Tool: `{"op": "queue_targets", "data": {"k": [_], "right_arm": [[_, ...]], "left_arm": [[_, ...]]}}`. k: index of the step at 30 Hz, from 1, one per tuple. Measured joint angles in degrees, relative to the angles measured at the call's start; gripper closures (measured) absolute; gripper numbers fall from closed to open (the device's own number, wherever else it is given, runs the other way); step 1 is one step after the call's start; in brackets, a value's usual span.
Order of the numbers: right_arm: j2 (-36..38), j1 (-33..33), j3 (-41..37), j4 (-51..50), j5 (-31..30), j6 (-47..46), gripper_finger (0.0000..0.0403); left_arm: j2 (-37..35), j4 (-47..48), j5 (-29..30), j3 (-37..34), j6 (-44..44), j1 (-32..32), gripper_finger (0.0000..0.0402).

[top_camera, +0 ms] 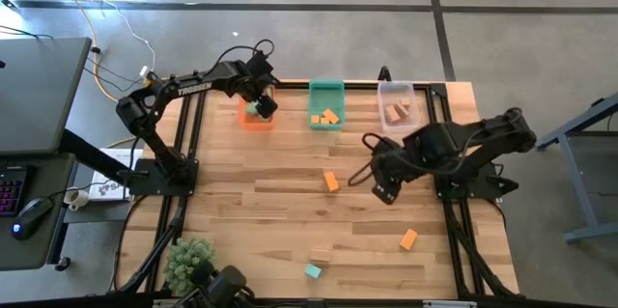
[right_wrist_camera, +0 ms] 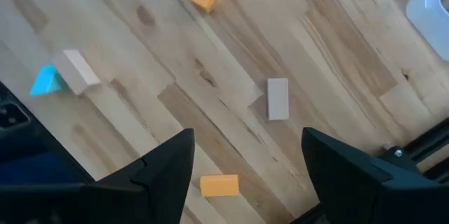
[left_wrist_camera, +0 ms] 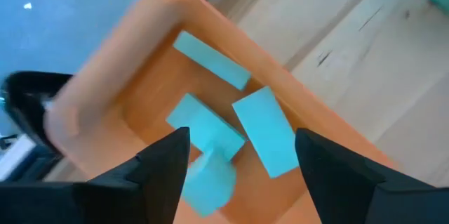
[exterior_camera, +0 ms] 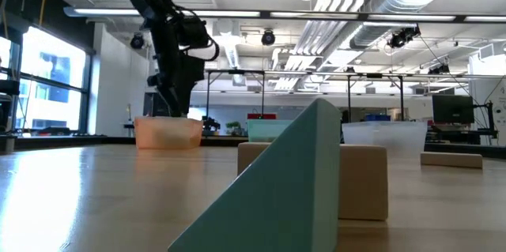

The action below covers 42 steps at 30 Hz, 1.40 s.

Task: Sort & place blocks by color
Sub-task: Put the yellow block into the blue bin

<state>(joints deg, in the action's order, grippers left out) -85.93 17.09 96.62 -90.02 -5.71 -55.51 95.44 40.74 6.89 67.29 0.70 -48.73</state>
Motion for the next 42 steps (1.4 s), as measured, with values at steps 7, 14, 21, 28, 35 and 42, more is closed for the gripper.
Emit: {"op": "queue_targets", "data": {"k": [7,14,21,28,35,42], "right_arm": [[0.1,6.4,-5.4,0.0,2.4,-0.7,0.0153],[0.2,14.3,-15.8,2.3,8.3,7.2,0.0153],[0.2,21.9,-23.1,10.7,10.4,15.3,0.0153],[0.2,28.5,-29.4,19.3,6.1,24.7,0.0153],[0.2,33.6,-36.8,33.0,3.9,33.6,0.0153],[0.2,35.3,-42.3,38.9,2.9,39.4,0.0153]], "left_arm": [[-0.1,8.2,-0.6,6.4,-1.8,0.5,0.0155],[-0.1,13.5,-8.1,8.3,-7.1,3.7,0.0154],[-0.1,15.7,-10.1,8.3,-10.9,12.5,0.0155],[-0.1,17.2,-10.2,8.3,-15.4,22.4,0.0156],[-0.1,20.2,-10.2,8.3,-23.4,33.4,0.0154],[-0.1,20.0,-6.8,8.3,-30.9,43.9,0.0156]]}}
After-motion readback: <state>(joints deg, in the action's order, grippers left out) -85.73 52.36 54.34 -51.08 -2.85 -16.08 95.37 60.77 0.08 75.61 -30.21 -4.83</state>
